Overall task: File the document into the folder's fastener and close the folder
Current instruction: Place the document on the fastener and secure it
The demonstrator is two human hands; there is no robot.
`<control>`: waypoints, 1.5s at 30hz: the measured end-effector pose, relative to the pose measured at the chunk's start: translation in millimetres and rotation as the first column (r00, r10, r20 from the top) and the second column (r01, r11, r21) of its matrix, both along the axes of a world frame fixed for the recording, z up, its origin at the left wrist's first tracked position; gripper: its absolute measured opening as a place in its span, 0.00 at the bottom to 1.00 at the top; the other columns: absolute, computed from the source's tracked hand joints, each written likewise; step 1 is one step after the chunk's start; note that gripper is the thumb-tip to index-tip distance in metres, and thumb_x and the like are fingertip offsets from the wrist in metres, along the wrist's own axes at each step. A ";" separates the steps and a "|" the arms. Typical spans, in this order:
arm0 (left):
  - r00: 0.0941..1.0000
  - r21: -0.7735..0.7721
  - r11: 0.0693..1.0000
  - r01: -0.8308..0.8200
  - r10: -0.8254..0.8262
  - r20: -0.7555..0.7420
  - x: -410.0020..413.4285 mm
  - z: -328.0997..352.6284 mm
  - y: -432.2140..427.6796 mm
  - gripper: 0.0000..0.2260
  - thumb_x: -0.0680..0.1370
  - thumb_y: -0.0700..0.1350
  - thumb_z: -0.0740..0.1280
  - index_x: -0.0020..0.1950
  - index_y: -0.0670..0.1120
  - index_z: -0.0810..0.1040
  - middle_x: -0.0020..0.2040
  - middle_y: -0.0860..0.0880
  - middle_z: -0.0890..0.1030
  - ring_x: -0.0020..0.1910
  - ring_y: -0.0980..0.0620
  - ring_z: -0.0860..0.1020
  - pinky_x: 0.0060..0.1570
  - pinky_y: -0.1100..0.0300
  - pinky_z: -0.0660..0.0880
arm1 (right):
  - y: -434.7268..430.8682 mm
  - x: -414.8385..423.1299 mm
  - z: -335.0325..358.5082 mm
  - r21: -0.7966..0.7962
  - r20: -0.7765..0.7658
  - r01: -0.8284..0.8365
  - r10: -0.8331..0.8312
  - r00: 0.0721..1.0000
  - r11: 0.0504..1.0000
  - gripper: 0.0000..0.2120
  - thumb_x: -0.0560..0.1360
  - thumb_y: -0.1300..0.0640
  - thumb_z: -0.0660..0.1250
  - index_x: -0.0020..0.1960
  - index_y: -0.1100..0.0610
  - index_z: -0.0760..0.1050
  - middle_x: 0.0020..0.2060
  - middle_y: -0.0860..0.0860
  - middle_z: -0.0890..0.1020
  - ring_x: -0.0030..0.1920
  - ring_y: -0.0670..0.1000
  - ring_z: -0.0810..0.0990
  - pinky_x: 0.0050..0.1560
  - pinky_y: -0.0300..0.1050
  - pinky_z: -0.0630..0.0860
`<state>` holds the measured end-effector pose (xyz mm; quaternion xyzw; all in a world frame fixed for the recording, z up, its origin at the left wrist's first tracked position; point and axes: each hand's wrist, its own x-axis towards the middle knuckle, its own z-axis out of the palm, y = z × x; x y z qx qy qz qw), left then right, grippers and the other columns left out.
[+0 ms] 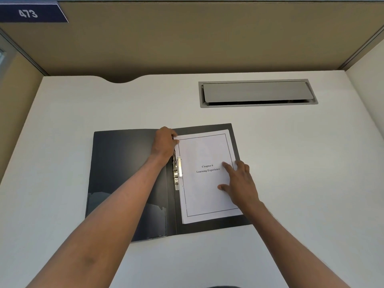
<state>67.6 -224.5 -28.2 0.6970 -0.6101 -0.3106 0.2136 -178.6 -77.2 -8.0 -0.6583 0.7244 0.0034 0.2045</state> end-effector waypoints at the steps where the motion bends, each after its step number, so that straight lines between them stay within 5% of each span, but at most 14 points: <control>1: 1.000 0.004 1.000 -0.003 0.003 0.001 0.7 0.3 0.1 0.09 0.75 0.34 0.75 0.55 0.38 0.84 0.48 0.46 0.81 0.43 0.49 0.78 0.42 0.63 0.72 | -0.3 0.5 0.1 0.001 -0.002 -0.002 0.002 1.000 1.000 0.37 0.74 0.47 0.75 0.78 0.49 0.63 0.74 0.58 0.64 0.73 0.58 0.63 0.69 0.49 0.71; 4: 1.000 0.013 1.000 -0.009 0.009 0.003 1.9 1.9 0.0 0.10 0.75 0.33 0.75 0.55 0.37 0.85 0.48 0.46 0.81 0.44 0.50 0.78 0.39 0.67 0.70 | -0.9 2.3 -0.2 -0.020 -0.045 -0.032 0.031 0.999 0.999 0.38 0.74 0.49 0.76 0.79 0.48 0.62 0.78 0.57 0.60 0.76 0.58 0.61 0.71 0.49 0.68; 8: 1.000 0.019 1.000 -0.017 0.017 -0.017 2.5 3.5 -0.2 0.10 0.74 0.32 0.76 0.55 0.36 0.84 0.48 0.44 0.81 0.38 0.51 0.77 0.29 0.76 0.71 | -1.6 9.9 -2.2 -0.041 -0.046 -0.259 0.257 0.965 0.965 0.38 0.76 0.63 0.72 0.81 0.45 0.60 0.81 0.54 0.59 0.78 0.56 0.62 0.70 0.50 0.71; 11: 1.000 0.024 1.000 -0.004 0.004 -0.001 2.0 7.9 0.3 0.11 0.75 0.33 0.75 0.56 0.37 0.84 0.49 0.43 0.82 0.42 0.50 0.78 0.38 0.69 0.73 | -4.3 13.7 -2.2 0.009 -0.088 -0.372 0.371 0.924 0.928 0.39 0.75 0.67 0.68 0.80 0.44 0.60 0.80 0.53 0.60 0.77 0.54 0.62 0.58 0.47 0.78; 14: 1.000 0.003 1.000 -0.009 0.009 -0.011 5.3 12.9 6.1 0.10 0.76 0.34 0.73 0.56 0.38 0.84 0.47 0.44 0.82 0.45 0.50 0.77 0.45 0.62 0.72 | -7.5 13.1 -2.8 0.035 -0.111 -0.381 0.382 0.917 0.924 0.39 0.76 0.67 0.68 0.80 0.44 0.60 0.79 0.52 0.60 0.77 0.53 0.61 0.53 0.46 0.80; 16: 0.998 0.003 0.998 -0.057 0.057 -0.024 10.7 13.3 13.8 0.03 0.76 0.37 0.73 0.48 0.40 0.85 0.40 0.48 0.81 0.39 0.52 0.77 0.39 0.65 0.72 | -8.3 13.1 -3.9 0.046 -0.113 -0.383 0.386 0.916 0.923 0.39 0.76 0.67 0.68 0.80 0.44 0.60 0.79 0.52 0.60 0.77 0.53 0.60 0.52 0.46 0.81; 19: 0.993 0.080 0.990 -0.116 0.119 -0.026 17.9 9.6 27.2 0.08 0.77 0.42 0.74 0.40 0.40 0.85 0.34 0.48 0.83 0.33 0.54 0.77 0.34 0.64 0.70 | -8.1 14.4 -5.6 0.050 -0.109 -0.379 0.382 0.918 0.924 0.39 0.75 0.67 0.68 0.80 0.45 0.59 0.79 0.52 0.60 0.78 0.54 0.60 0.53 0.47 0.82; 25: 0.960 0.202 0.961 -0.187 0.223 -0.171 17.0 9.5 42.4 0.12 0.76 0.45 0.76 0.34 0.43 0.84 0.31 0.49 0.81 0.29 0.54 0.73 0.33 0.63 0.69 | -9.0 14.5 -5.0 0.074 -0.120 -0.383 0.390 0.913 0.921 0.40 0.76 0.67 0.68 0.81 0.44 0.57 0.79 0.52 0.58 0.78 0.54 0.57 0.57 0.47 0.81; 32: 0.876 0.299 0.926 -0.229 0.330 -0.352 11.9 21.9 56.4 0.10 0.77 0.44 0.75 0.37 0.42 0.85 0.28 0.49 0.79 0.22 0.55 0.70 0.21 0.66 0.67 | -9.9 15.1 -1.0 0.089 -0.125 -0.381 0.390 0.912 0.920 0.40 0.75 0.69 0.68 0.80 0.45 0.59 0.77 0.52 0.61 0.76 0.54 0.59 0.55 0.50 0.82; 40: 0.739 0.388 0.887 -0.250 0.434 -0.515 9.8 37.2 88.5 0.04 0.78 0.39 0.72 0.45 0.38 0.83 0.37 0.42 0.84 0.27 0.53 0.79 0.26 0.62 0.77 | -11.2 15.4 -1.4 0.097 -0.131 -0.384 0.395 0.910 0.918 0.40 0.75 0.69 0.68 0.80 0.45 0.60 0.76 0.53 0.62 0.76 0.55 0.60 0.58 0.52 0.81; 45: 0.675 0.393 0.882 -0.259 0.456 -0.580 5.4 37.4 121.2 0.04 0.78 0.36 0.73 0.47 0.35 0.83 0.40 0.38 0.85 0.35 0.46 0.86 0.39 0.57 0.85 | -11.4 15.3 -2.0 0.101 -0.135 -0.386 0.397 0.908 0.917 0.40 0.75 0.69 0.68 0.80 0.45 0.60 0.76 0.53 0.63 0.76 0.55 0.60 0.59 0.53 0.81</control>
